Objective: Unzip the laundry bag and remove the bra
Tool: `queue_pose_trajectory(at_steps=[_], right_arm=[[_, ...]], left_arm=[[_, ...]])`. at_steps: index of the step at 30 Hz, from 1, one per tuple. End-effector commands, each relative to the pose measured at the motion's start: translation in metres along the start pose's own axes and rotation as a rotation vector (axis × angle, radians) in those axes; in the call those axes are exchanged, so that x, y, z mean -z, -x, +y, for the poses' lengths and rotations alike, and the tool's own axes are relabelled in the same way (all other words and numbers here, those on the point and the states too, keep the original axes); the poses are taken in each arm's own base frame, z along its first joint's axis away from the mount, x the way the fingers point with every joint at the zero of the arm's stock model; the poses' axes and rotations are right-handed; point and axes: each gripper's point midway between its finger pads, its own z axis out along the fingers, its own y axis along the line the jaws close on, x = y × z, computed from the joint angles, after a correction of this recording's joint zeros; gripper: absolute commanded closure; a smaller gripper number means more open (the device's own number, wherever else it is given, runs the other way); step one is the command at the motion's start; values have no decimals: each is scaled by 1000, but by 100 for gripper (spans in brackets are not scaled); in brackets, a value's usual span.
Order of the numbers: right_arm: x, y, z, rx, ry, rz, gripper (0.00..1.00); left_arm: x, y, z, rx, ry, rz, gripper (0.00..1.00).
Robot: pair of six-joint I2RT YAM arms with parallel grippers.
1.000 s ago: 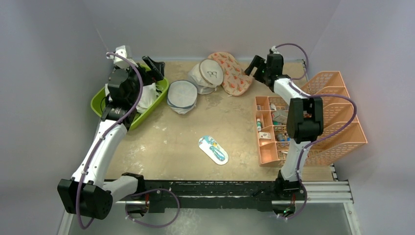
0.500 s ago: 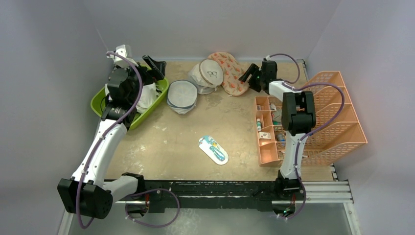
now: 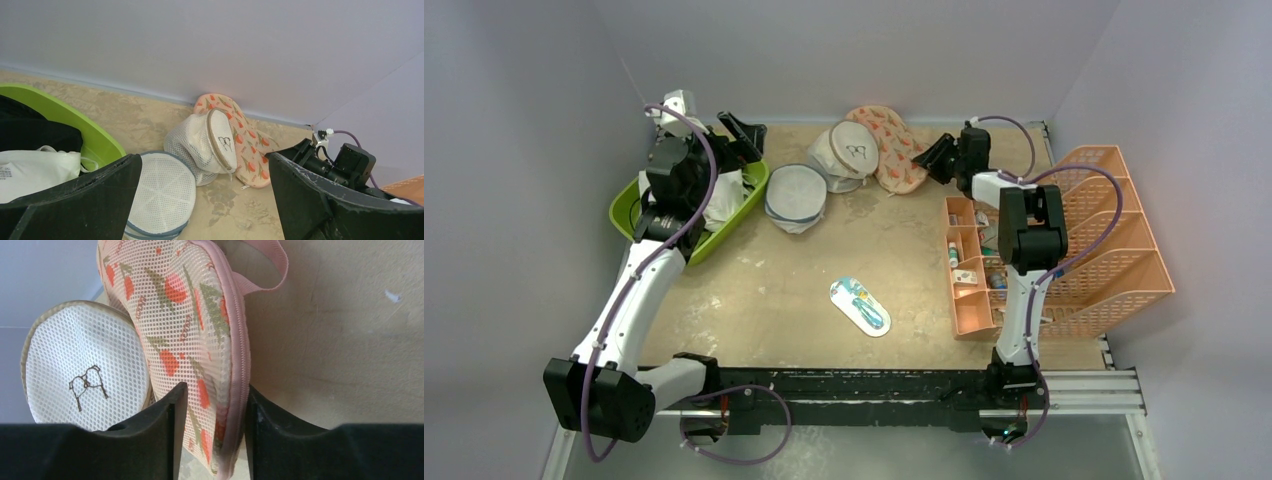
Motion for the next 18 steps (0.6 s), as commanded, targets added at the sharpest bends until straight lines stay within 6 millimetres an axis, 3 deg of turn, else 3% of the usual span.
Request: queue_pose_trajectory(at_steps=[1,9,14,18], right_arm=[[10,10,36,15,138,-36,58],[37,3,45,91,187,-40,92],[61,1,47,189,165,-30,100],[85,-2,44,252,129,-36,100]], left_arm=[[1,34,-10,-27,-18,-89,2],[0,32,-6,-40,-2,-83,2],[0,32,-7,-36,-5,-81,2],[0,32,-9,-33,-15,-79,2]])
